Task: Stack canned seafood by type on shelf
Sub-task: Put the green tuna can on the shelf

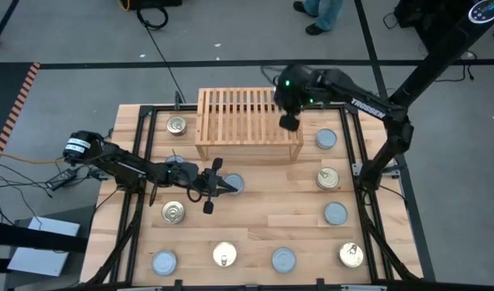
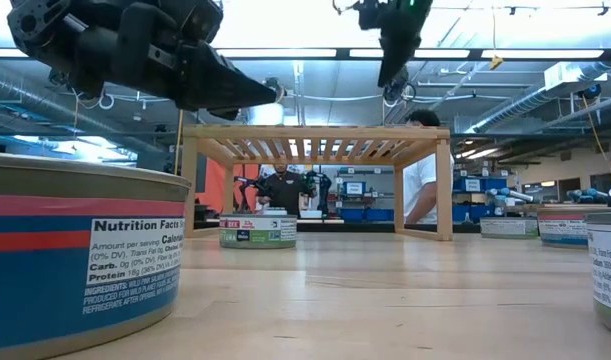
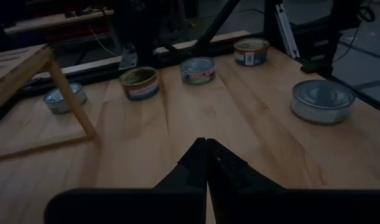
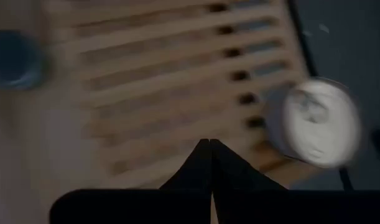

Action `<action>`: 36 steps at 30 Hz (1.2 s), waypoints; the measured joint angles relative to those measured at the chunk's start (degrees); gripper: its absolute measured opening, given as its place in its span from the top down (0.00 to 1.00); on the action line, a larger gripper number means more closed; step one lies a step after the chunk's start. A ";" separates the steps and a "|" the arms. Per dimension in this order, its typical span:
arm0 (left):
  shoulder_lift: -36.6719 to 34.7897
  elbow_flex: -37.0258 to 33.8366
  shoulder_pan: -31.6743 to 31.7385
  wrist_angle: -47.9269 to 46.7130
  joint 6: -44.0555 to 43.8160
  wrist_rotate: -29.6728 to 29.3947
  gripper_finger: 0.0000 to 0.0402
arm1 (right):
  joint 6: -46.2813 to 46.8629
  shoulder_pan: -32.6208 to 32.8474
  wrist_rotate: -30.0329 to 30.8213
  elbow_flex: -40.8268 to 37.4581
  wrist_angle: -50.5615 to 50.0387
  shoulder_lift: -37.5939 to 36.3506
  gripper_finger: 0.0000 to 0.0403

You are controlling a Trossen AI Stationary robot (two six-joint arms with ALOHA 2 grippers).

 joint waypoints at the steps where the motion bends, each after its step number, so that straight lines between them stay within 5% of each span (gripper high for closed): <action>1: 0.00 0.00 -0.08 0.05 0.00 -0.19 0.98 | 0.36 1.50 -1.24 -0.66 0.52 -0.39 0.99; 9: 0.00 0.00 -1.14 0.01 0.17 -1.80 0.98 | 4.07 15.72 -4.32 -16.44 18.80 -7.00 0.99; 19: -0.71 0.26 -1.40 -3.24 -1.51 -1.91 0.98 | 14.49 29.91 5.28 -51.90 57.37 -21.47 0.99; 29: -3.08 9.33 -2.94 -25.33 -1.67 -3.61 0.98 | 24.13 39.54 19.30 -71.43 79.81 -26.10 0.98; 36: -3.77 16.33 -4.84 -46.59 -4.83 -7.87 0.98 | 29.80 41.06 18.05 -75.68 86.57 -24.24 0.95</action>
